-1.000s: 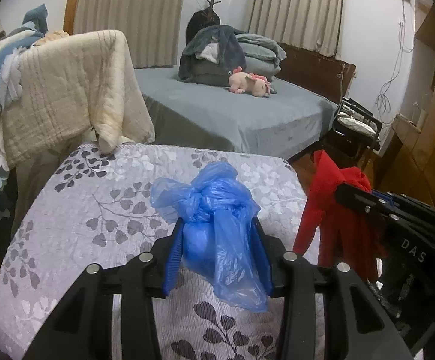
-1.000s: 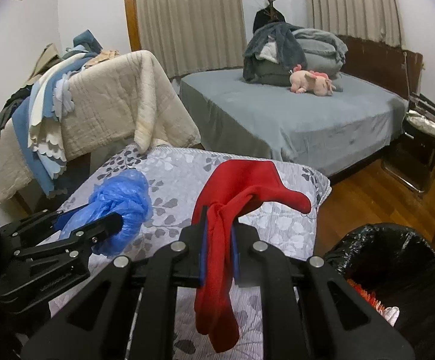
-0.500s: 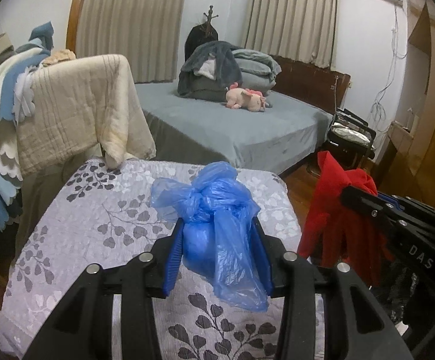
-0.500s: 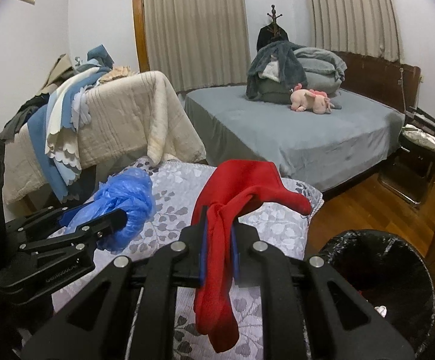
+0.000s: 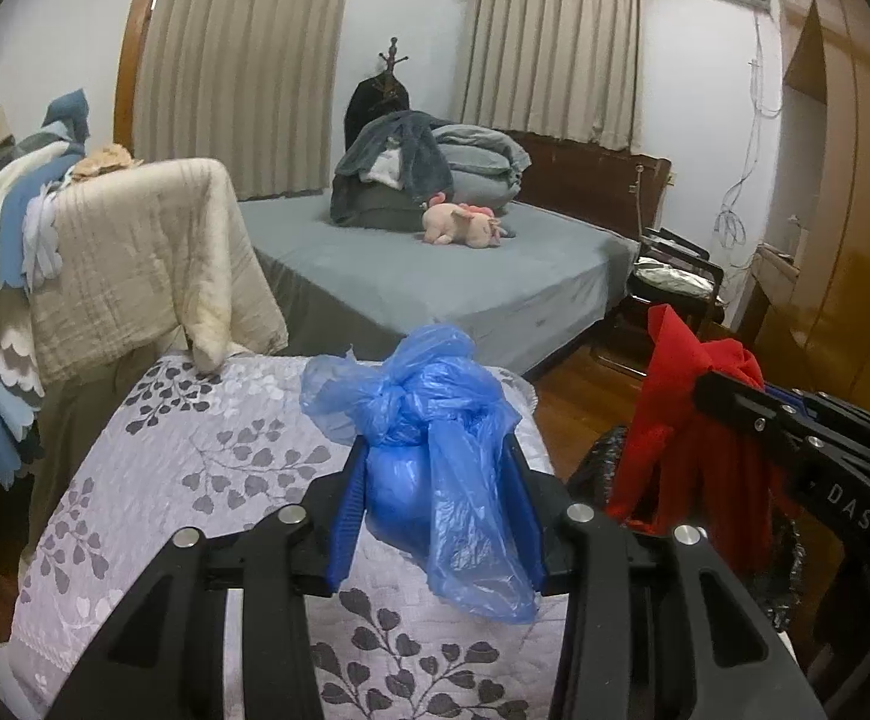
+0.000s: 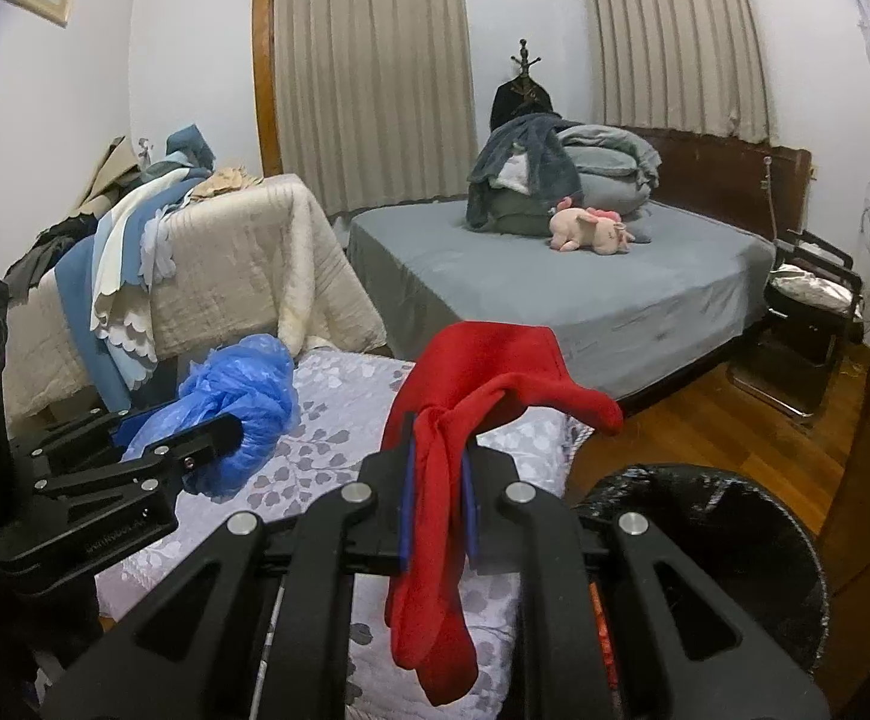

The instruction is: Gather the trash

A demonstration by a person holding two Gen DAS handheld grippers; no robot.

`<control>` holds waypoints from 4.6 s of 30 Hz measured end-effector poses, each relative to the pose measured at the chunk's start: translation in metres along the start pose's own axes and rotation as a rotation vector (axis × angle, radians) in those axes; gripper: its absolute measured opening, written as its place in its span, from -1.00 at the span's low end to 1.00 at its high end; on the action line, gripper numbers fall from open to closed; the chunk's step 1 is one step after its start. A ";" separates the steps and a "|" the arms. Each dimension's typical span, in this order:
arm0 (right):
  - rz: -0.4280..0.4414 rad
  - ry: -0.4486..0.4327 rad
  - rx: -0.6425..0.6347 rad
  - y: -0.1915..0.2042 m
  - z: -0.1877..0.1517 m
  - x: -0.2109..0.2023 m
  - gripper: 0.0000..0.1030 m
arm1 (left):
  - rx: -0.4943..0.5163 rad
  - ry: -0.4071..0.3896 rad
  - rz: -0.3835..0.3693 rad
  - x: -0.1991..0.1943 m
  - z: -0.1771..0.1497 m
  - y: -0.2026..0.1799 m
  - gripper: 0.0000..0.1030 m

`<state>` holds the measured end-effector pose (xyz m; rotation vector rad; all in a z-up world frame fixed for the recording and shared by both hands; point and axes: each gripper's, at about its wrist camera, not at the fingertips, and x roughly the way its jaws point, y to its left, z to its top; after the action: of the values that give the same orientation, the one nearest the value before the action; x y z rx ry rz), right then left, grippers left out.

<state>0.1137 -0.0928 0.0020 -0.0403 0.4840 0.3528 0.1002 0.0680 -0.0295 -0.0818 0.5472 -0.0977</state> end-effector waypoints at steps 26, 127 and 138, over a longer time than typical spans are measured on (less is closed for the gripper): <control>-0.280 0.024 0.143 -0.134 -0.047 -0.042 -0.77 | 0.183 0.057 -0.273 0.053 -0.005 -0.138 -0.17; -0.281 0.018 0.098 -0.073 -0.019 -0.099 0.87 | 0.133 -0.037 -0.154 -0.039 0.017 -0.110 0.88; -0.277 0.022 0.100 -0.071 -0.020 -0.098 0.87 | 0.132 -0.037 -0.154 -0.038 0.018 -0.109 0.88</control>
<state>0.0479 -0.1938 0.0268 -0.0140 0.5098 0.0564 0.0690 -0.0352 0.0166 0.0037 0.4963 -0.2813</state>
